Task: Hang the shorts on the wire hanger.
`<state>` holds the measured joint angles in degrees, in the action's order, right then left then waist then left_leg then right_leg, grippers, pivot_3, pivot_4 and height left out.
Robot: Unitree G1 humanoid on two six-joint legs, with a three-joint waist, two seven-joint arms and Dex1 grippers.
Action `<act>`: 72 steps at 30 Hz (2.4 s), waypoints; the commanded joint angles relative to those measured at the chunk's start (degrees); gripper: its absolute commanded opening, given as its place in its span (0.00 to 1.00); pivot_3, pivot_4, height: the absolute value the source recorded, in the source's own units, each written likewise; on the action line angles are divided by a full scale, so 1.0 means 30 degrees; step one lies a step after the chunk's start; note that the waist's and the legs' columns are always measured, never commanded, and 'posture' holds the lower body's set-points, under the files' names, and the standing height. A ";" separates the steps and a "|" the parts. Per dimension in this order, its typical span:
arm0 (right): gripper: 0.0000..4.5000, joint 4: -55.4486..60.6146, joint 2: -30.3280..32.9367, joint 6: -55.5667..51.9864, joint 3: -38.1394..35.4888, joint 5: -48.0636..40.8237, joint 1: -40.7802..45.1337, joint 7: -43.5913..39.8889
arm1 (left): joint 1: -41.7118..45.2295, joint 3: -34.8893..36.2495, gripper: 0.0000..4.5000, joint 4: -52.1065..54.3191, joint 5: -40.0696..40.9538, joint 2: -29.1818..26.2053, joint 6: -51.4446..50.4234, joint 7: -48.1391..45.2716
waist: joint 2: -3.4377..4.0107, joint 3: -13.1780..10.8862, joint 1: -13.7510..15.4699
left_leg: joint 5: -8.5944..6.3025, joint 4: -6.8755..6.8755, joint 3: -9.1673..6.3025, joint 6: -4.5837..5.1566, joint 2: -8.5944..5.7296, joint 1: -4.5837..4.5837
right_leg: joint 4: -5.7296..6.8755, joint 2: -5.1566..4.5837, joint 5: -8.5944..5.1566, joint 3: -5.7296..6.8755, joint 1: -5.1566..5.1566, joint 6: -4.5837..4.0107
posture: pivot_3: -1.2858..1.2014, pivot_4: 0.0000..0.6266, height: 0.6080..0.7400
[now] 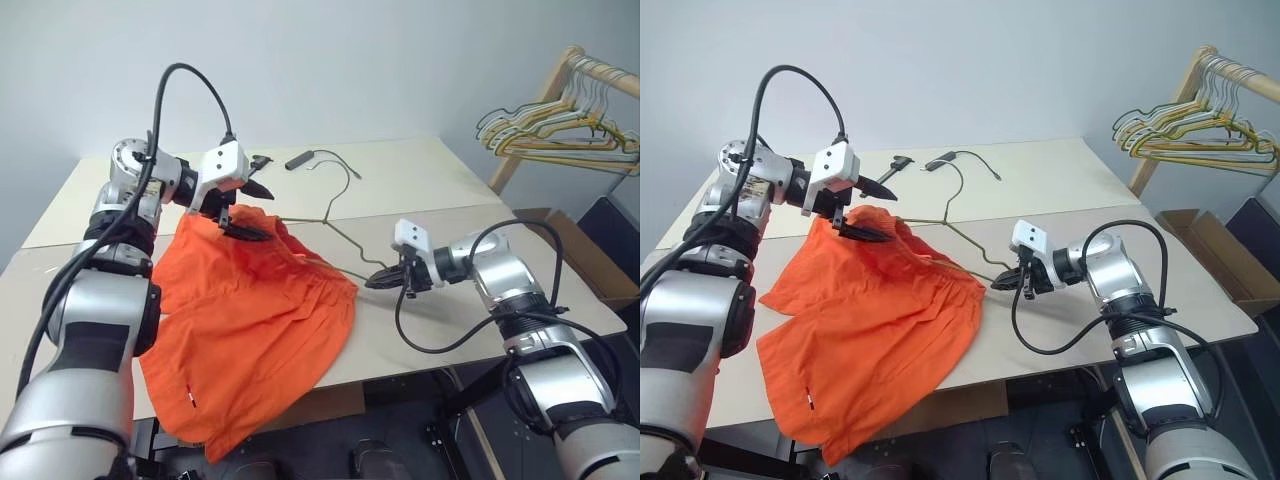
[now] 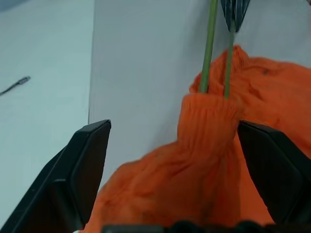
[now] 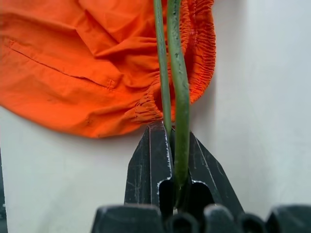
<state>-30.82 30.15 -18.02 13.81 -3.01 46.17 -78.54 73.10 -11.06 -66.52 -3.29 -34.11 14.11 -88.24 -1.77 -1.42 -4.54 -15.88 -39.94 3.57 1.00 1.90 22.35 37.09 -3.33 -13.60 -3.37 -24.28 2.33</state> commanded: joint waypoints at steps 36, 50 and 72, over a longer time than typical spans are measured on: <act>0.73 -0.0076 0.0924 0.3620 -0.2782 -0.0798 0.0186 0.4123 | 0.0609 0.1226 0.01 -0.0413 -0.1073 -0.0380 0.1264 0.0662 | -0.0002 0.0000 -0.0326 | -0.0006 -0.0012 -0.0102 0.0011 -0.0005 -0.0008 | 0.0009 -0.0014 0.0003 -0.0008 0.0009 0.0005 | 0.51 0.00 1.00; 0.99 0.5005 0.1793 -0.4825 -0.6724 -0.5920 -0.4801 0.5802 | 0.0026 0.1509 0.01 -0.0294 -0.0884 -0.0545 0.1650 0.1000 | -0.0003 0.0001 -0.0323 | -0.0009 -0.0009 -0.0107 0.0017 -0.0006 -0.0006 | 0.0004 -0.0020 0.0005 -0.0014 0.0015 0.0009 | 0.50 0.00 1.00; 0.57 0.8021 -0.4626 -1.0041 -0.4953 -0.8536 -0.7196 1.0446 | -0.0124 0.1682 0.01 -0.0185 -0.0639 -0.0652 0.1627 0.1258 | 0.0001 0.0001 0.0104 | -0.0018 -0.0021 -0.0112 0.0032 -0.0014 -0.0005 | 0.0010 -0.0013 0.0009 -0.0020 0.0007 0.0034 | 0.50 0.00 1.00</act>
<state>-7.48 16.48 -48.00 0.18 -26.91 22.92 -47.35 71.95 -7.58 -68.46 -6.59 -35.49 18.59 -85.10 -1.77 -1.41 -4.22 -15.93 -40.00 3.23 1.09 1.86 22.33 37.12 -3.36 -13.58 -3.43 -24.26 2.43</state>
